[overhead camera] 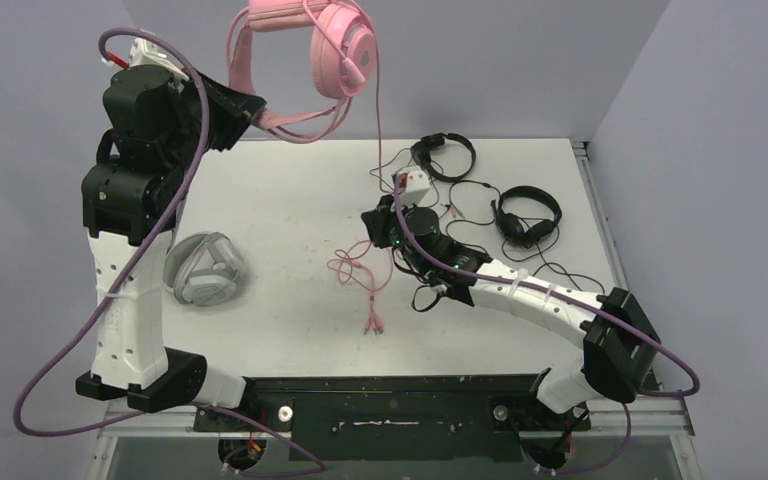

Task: Wrap the headphones
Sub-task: Wrap the headphones cable around the headphones.

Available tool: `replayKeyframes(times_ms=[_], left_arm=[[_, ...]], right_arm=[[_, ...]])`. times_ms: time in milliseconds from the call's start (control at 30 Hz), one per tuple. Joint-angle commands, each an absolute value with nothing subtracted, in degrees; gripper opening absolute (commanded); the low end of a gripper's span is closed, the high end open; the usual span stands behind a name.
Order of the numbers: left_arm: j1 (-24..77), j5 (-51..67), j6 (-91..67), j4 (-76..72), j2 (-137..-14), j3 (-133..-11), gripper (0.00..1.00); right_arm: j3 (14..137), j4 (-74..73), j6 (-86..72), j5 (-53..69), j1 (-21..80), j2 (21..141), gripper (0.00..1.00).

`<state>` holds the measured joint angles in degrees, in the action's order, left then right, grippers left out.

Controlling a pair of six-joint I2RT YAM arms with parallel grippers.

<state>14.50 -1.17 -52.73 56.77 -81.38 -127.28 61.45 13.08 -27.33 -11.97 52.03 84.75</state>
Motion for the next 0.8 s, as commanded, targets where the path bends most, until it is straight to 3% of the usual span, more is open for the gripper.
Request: replayKeyframes(times_ms=[0,133,267,367,567,767], left_arm=[[11.5,-9.8,-51.6,49.0,-85.8,-136.6,0.0],[0.0,-10.4,-52.7,49.4,-93.1,-145.2,0.0],[-20.1,-2.5,-59.1,45.3,-94.2,-142.1,0.0],[-29.3,3.2,-61.8,43.3,-93.7,-139.0,0.0],[-38.1,8.8,-61.0,43.4,-93.6,-135.9,0.0],[-39.5,7.6,-60.2,41.9,-91.6,-130.4,0.0]], right_arm=[[58.3,12.4,-28.3,-13.4,48.6,78.1,0.0],[50.9,6.0,-29.4,-12.3,41.9,68.9,0.0],[48.9,-3.3,-27.7,-14.2,34.6,60.1,0.0],[51.2,-7.9,-25.0,-14.2,28.3,55.7,0.0],[67.5,-18.7,-20.7,-20.7,16.6,59.4,0.0],[84.0,-24.7,-16.8,-31.0,9.8,61.3,0.0]])
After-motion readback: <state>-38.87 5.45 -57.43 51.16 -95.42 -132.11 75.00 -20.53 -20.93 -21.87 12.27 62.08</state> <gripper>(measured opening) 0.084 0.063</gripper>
